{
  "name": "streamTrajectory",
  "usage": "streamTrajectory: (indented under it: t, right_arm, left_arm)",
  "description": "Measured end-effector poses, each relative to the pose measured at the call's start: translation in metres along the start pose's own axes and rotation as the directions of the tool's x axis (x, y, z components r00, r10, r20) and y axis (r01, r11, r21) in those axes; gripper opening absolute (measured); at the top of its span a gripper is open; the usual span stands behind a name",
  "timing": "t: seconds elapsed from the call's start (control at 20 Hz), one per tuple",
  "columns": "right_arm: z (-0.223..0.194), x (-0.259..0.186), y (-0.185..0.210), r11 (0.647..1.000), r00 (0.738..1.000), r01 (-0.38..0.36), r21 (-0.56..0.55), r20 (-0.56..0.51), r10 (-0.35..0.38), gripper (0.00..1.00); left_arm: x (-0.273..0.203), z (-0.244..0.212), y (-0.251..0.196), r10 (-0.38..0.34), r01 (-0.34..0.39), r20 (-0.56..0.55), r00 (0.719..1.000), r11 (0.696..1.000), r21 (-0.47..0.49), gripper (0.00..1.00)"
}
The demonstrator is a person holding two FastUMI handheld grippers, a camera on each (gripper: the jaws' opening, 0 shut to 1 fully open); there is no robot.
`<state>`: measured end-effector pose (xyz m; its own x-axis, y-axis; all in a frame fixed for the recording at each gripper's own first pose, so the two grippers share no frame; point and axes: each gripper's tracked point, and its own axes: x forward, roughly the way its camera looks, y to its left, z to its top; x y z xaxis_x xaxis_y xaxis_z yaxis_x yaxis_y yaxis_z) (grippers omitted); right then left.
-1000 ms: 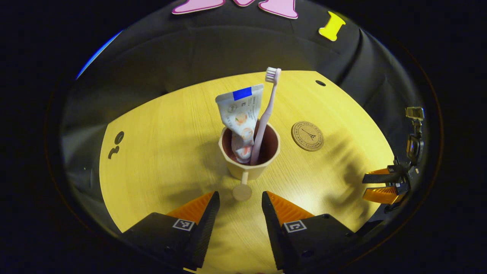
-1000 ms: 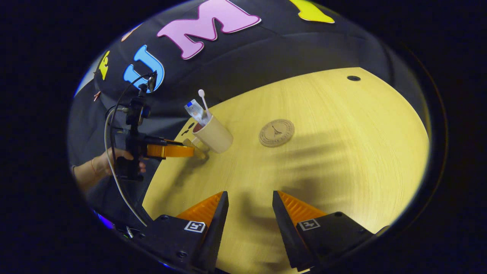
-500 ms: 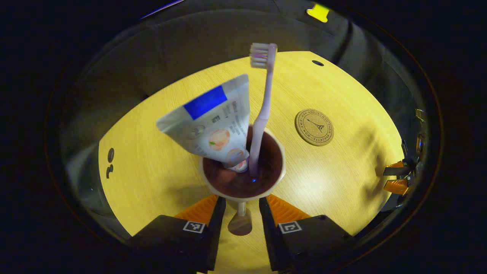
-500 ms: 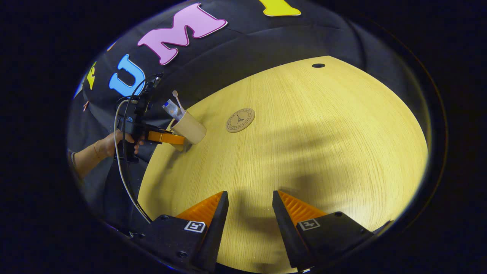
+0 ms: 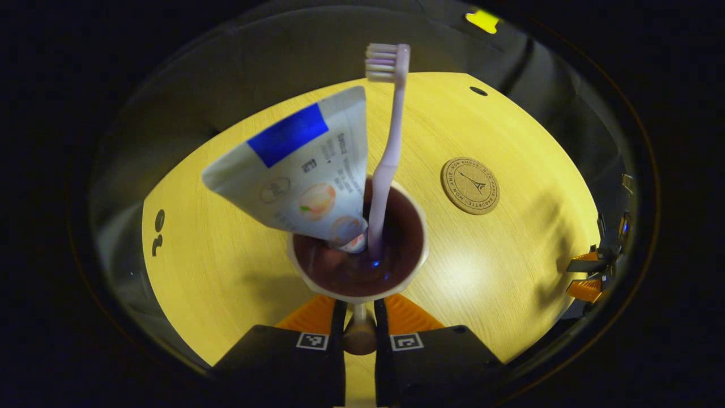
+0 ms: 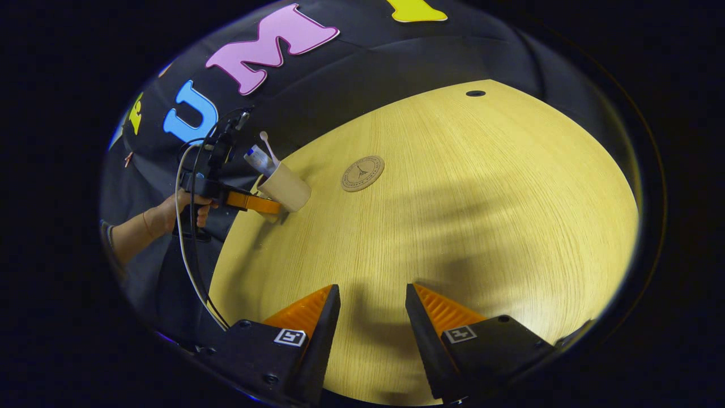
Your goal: Put the toothbrush and toothpaste on the desktop into the cup, then pick up the cup and place it on the coaster on the desktop.
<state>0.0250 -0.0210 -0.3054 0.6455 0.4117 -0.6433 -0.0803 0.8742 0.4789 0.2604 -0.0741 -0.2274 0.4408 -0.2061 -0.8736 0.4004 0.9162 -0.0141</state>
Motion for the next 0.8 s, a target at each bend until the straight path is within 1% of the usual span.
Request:
streamTrajectory:
  t: [0.2, 0.3, 0.35, 0.4, 0.45, 0.55, 0.7, 0.75, 0.8]
  right_arm:
    - [0.003, -0.002, -0.002, 1.000, 1.000, 0.007, 0.011, 0.010, -0.007, 0.73]
    - [0.004, -0.002, -0.003, 1.000, 1.000, 0.008, 0.016, 0.016, -0.008, 0.73]
    - [0.005, -0.003, -0.004, 1.000, 1.000, 0.008, 0.016, 0.019, -0.008, 0.72]
    - [0.006, -0.004, -0.005, 1.000, 1.000, 0.009, 0.016, 0.020, -0.010, 0.72]
    - [0.006, -0.005, -0.005, 1.000, 1.000, 0.011, 0.017, 0.022, -0.011, 0.72]
    - [0.007, -0.007, -0.007, 1.000, 1.000, 0.013, 0.018, 0.027, -0.014, 0.72]
    - [0.007, -0.013, -0.010, 1.000, 0.999, 0.017, 0.020, 0.032, -0.017, 0.72]
    - [0.007, -0.015, -0.011, 1.000, 0.999, 0.019, 0.023, 0.034, -0.020, 0.72]
    - [0.007, -0.017, -0.013, 0.999, 0.999, 0.022, 0.027, 0.037, -0.023, 0.72]
  left_arm:
    - [-0.007, 0.004, 0.007, 0.029, -0.028, 0.040, 0.999, 0.999, -0.023, 0.25]
    - [-0.015, 0.008, 0.008, 0.041, -0.041, 0.054, 0.998, 0.999, -0.004, 0.25]
    - [-0.019, 0.011, 0.005, 0.038, -0.039, 0.060, 0.997, 0.999, 0.008, 0.25]
    - [-0.022, 0.015, 0.001, 0.030, -0.031, 0.063, 0.998, 0.999, 0.021, 0.20]
    - [-0.026, 0.019, -0.005, 0.020, -0.023, 0.068, 0.997, 0.999, 0.035, 0.25]
    - [-0.028, 0.028, -0.020, 0.002, -0.007, 0.075, 0.997, 0.998, 0.066, 0.25]
    - [-0.026, 0.045, -0.044, -0.018, 0.008, 0.081, 0.997, 0.993, 0.115, 0.24]
    - [-0.024, 0.050, -0.052, -0.027, 0.016, 0.081, 0.996, 0.992, 0.129, 0.20]
    - [-0.022, 0.054, -0.060, -0.035, 0.023, 0.080, 0.996, 0.990, 0.141, 0.20]
